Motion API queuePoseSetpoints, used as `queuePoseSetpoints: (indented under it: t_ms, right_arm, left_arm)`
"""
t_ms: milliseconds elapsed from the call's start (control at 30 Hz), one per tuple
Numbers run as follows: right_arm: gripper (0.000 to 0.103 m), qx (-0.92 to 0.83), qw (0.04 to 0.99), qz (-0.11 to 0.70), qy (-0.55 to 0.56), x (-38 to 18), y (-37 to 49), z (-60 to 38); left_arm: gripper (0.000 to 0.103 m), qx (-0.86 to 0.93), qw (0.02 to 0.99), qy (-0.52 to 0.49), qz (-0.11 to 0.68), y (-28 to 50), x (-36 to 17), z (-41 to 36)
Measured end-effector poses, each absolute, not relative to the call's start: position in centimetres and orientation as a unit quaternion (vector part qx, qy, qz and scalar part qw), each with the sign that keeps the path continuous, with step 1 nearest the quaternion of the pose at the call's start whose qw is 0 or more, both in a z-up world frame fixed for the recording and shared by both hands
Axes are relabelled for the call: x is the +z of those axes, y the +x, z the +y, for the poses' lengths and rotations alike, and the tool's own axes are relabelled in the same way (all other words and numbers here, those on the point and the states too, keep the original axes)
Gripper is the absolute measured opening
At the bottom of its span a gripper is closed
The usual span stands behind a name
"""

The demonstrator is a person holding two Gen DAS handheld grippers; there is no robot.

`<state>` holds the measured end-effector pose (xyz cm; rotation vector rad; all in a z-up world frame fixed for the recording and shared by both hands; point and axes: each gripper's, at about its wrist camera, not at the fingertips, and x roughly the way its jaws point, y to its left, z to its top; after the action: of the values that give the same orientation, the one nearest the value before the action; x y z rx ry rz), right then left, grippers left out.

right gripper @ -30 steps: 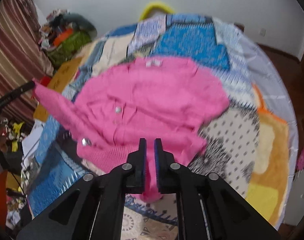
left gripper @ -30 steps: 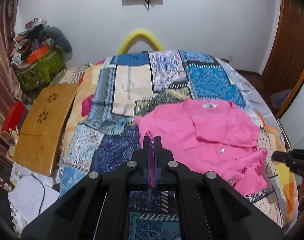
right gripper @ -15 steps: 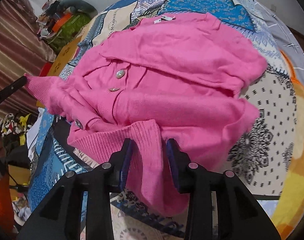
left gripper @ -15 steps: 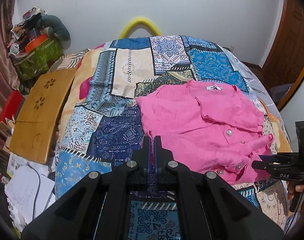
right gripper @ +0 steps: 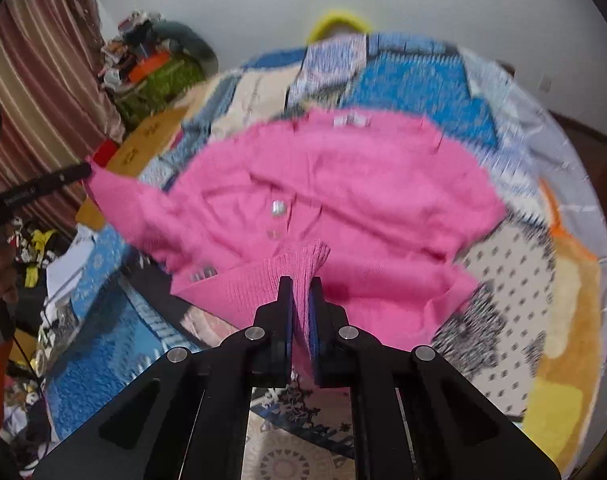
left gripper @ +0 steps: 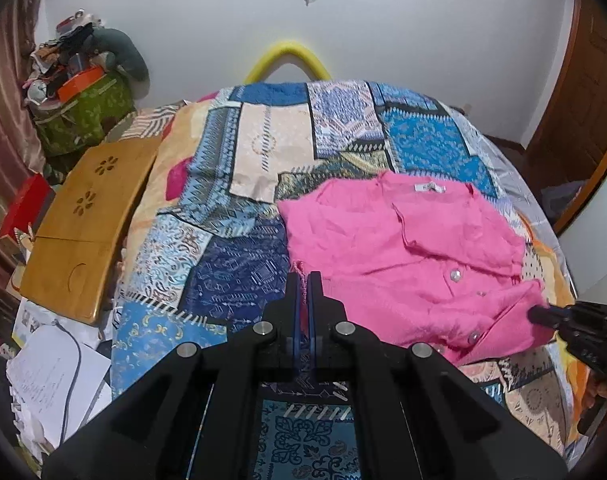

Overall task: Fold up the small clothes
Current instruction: 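Lift the hem with both grippers and fold it up toward the collar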

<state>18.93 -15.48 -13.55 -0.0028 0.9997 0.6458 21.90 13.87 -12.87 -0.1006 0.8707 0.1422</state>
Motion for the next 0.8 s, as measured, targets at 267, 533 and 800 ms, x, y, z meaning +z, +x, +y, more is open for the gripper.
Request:
queuePoseSetpoints:
  t_ms: [267, 533, 800]
  right_arm:
    - [0.006, 0.275, 0.877, 0.394, 0.029, -7.6, 20.8, -17.5]
    - [0.006, 0.240, 0.902, 0.356, 0.036, -4.8, 24.0, -18.3]
    - [0.006, 0.212, 0.910, 0.356, 0.024, -5.2, 28.9, -18.2]
  left_arm:
    - [0.002, 0.085, 0.919, -0.045, 0.382, 22.7, -9.0, 14.6]
    - [0.002, 0.099, 0.925, -0.038, 0.364, 26.2, -7.0, 14.7]
    - [0.002, 0.116, 0.918, -0.032, 0.377, 32.5, -8.1, 14.9]
